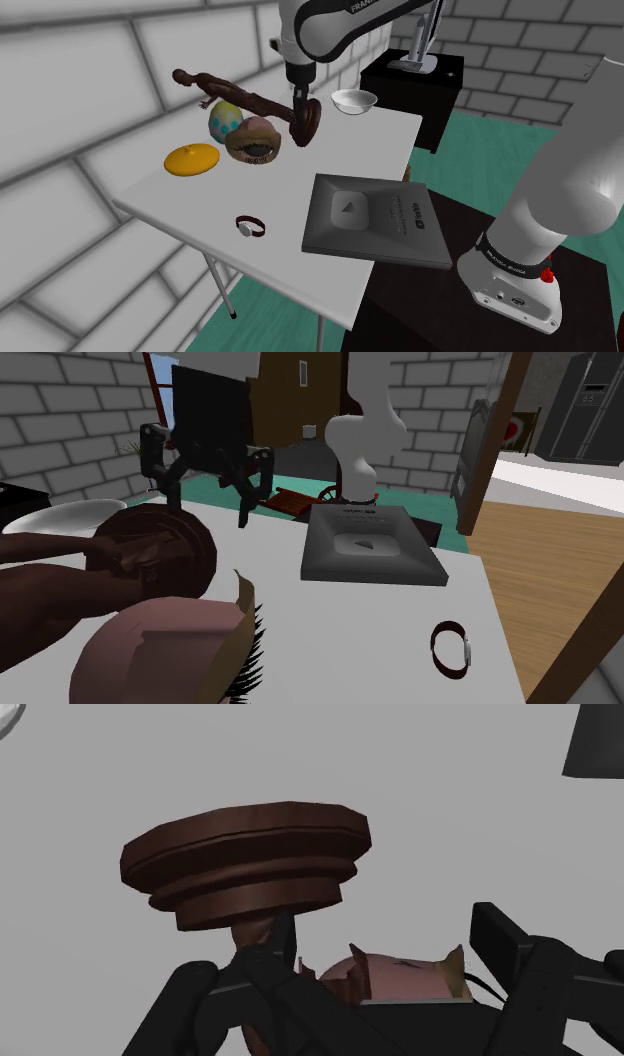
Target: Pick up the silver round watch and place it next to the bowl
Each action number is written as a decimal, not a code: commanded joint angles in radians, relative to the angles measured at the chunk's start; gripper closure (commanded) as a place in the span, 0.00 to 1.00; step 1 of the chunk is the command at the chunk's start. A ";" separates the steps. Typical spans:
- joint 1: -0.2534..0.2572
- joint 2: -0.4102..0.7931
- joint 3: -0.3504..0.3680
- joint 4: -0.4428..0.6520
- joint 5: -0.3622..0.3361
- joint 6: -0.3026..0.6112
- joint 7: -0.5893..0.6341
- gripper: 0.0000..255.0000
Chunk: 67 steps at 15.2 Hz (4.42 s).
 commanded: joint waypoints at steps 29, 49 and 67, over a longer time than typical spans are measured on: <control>0.345 0.185 0.275 -0.025 -0.169 0.045 0.766 0.00; 0.345 0.227 0.260 -0.048 -0.206 0.103 0.789 1.00; 0.330 0.122 0.283 0.031 -0.115 -0.055 0.702 1.00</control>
